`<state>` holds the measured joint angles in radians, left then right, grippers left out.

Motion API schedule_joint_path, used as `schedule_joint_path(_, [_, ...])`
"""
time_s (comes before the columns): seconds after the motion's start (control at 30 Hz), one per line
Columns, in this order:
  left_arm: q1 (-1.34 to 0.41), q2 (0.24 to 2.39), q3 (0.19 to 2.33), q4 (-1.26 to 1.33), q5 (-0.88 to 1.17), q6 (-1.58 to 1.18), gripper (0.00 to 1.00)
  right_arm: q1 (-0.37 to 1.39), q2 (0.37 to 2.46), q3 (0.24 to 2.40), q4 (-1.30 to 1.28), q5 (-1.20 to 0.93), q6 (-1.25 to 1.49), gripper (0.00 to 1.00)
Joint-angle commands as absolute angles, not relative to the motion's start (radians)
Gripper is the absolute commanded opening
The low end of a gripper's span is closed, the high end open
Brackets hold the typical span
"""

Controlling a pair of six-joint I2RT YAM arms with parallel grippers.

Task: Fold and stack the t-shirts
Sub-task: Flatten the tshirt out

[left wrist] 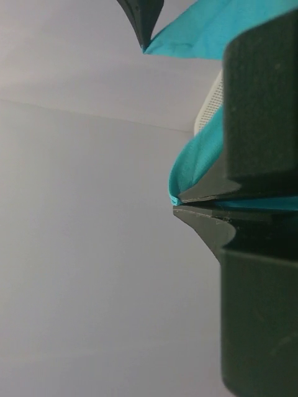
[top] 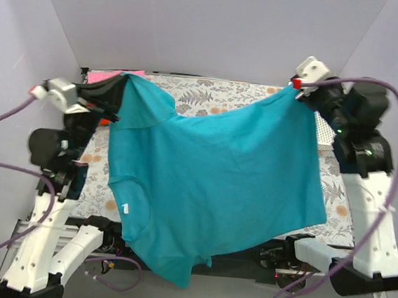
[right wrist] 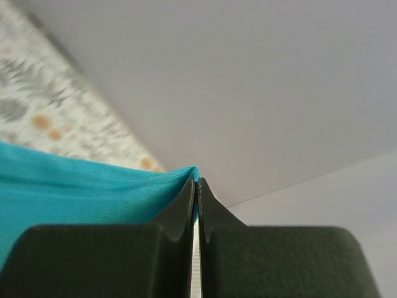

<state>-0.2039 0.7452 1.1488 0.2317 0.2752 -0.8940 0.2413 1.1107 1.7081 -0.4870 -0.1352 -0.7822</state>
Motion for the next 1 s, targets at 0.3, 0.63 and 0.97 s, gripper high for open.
schedule_joint_path(0.3, [-0.103, 1.491, 0.691, 0.744, 0.176, -0.962, 0.00, 0.160, 1.802, 1.370, -0.052, -0.460, -0.658, 0.01])
schedule_joint_path(0.63, [-0.067, 1.661, 0.833, 0.727, 0.187, -0.940, 0.00, 0.123, 2.100, 1.629, -0.048, -0.429, -0.605, 0.01])
schedule_joint_path(0.97, [-0.063, 1.556, 0.827, 0.678, 0.262, -0.899, 0.00, 0.057, 2.069, 1.631, -0.031, -0.560, -0.532, 0.01])
